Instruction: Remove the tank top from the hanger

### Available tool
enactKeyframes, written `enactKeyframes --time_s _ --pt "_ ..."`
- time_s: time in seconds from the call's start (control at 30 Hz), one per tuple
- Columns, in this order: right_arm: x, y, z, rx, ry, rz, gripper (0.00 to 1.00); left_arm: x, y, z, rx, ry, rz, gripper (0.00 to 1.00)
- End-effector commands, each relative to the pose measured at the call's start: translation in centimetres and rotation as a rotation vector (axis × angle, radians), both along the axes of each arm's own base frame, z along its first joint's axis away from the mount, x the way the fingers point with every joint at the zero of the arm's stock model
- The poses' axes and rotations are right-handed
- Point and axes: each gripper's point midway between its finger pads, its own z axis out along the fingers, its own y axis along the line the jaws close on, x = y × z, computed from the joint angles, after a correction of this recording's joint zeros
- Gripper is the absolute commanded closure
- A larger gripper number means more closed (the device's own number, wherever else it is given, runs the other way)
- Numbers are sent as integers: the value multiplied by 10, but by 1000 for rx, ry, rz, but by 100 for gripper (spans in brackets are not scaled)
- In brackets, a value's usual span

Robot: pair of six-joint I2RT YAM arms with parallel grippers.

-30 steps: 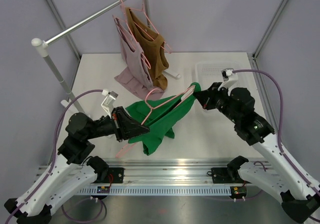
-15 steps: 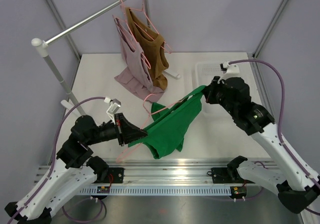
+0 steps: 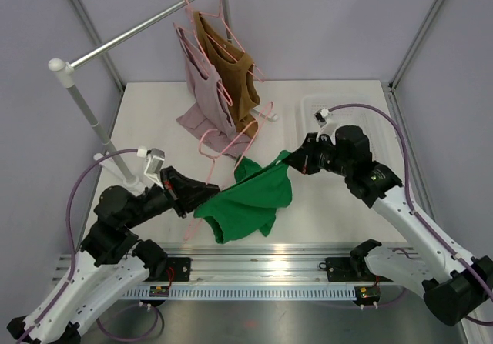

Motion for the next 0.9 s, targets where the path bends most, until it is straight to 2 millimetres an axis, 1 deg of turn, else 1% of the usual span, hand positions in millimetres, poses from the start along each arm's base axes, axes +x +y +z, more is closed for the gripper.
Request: enactKeyframes --time_s 0.0,0.03,0.07,0.1,0.13,0.2,0.23,0.27,0.3,0.33,0.37,0.4,0.43,0.47,0.5,0.53,0.57,0.6,0.63,0.67,0.7,0.73,0.77,0.8,0.83,0.87 --pt "-43 32 47 241 -74 281 100 27 12 87 -218 -242 167 100" --pt "-49 31 48 251 -65 295 100 39 11 100 -244 -283 207 100" --pt "-58 28 51 255 -66 301 100 51 15 108 -258 -307 270 100" --pt "-62 26 54 257 -71 308 100 58 19 122 -265 -354 321 100" --pt "-71 24 52 249 -53 330 100 71 17 129 -275 -376 364 100" --pt "-85 20 62 245 -78 370 100 92 23 143 -267 -435 469 100" --pt "-96 21 65 252 -73 420 100 93 25 163 -294 -475 492 100" --pt "-106 19 71 257 -79 451 100 111 15 161 -252 -468 513 100" --pt "-113 19 75 265 -80 483 100 118 11 165 -219 -500 524 100" --pt "-123 20 79 279 -82 526 100 118 9 183 -229 -520 529 100" --pt "-127 15 87 279 -105 513 100 135 5 178 -198 -483 577 100" --pt "-125 12 89 272 -112 477 100 139 7 178 -186 -468 604 100" --pt "-120 7 90 256 -126 426 100 140 6 177 -171 -439 621 100" --pt "-126 3 92 238 -135 430 100 144 12 175 -171 -418 666 100" --pt "-128 2 92 232 -135 440 100 138 18 176 -173 -428 679 100" --pt "-130 2 90 226 -123 449 100 135 17 172 -167 -417 676 100" --pt "-129 2 81 207 -95 452 100 134 19 166 -154 -402 679 100" --pt "-126 3 74 194 -71 444 100 127 22 161 -136 -382 666 100" --pt "-116 2 65 169 -49 393 100 123 21 156 -122 -370 647 100" --pt "-111 6 50 146 -6 387 100 119 22 150 -112 -355 634 100" --pt "-109 9 41 130 9 382 98 114 23 146 -118 -337 619 100" --pt "-98 10 35 108 -1 333 96 104 31 142 -117 -326 608 100" --pt "-102 20 20 89 35 353 91 100 33 137 -113 -311 601 100" --pt "-101 26 13 76 40 351 76 97 36 129 -112 -279 600 100" --pt "-91 26 4 42 35 298 44 91 43 117 -79 -251 598 100" --pt "-85 31 -10 13 66 278 24 90 48 109 -58 -221 613 100"
